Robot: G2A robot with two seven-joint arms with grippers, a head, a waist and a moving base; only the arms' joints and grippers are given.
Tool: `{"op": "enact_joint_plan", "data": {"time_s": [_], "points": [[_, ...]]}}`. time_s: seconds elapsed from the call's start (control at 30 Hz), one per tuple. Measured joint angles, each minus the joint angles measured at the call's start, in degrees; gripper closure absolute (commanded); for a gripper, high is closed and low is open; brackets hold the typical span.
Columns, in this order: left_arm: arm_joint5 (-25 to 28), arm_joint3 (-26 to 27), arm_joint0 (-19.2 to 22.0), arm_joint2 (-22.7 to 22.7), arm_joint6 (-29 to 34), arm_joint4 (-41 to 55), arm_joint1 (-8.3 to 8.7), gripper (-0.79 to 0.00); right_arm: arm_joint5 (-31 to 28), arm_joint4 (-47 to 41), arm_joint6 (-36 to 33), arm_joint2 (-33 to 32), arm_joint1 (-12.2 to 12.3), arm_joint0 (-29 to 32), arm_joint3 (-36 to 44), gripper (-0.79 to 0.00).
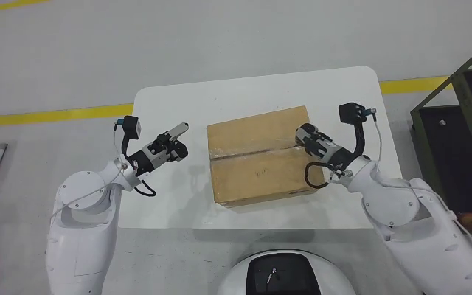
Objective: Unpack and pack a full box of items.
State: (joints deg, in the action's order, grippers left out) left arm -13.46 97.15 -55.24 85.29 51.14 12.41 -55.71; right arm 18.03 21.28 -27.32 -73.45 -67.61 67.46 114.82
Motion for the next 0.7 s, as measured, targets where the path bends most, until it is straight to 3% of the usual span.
{"op": "enact_joint_plan", "data": {"time_s": [0.27, 0.7], "points": [[0.0, 0.0, 0.0, 0.0, 0.0, 0.0, 0.00, -0.785, 10.7, -2.1, 2.9, 0.4, -0.7, -0.6, 0.5, 0.000], [0.0, 0.0, 0.0, 0.0, 0.0, 0.0, 0.00, -0.785, 17.1, 13.8, -5.4, 4.7, -0.1, -3.2, 0.9, 0.000]]}}
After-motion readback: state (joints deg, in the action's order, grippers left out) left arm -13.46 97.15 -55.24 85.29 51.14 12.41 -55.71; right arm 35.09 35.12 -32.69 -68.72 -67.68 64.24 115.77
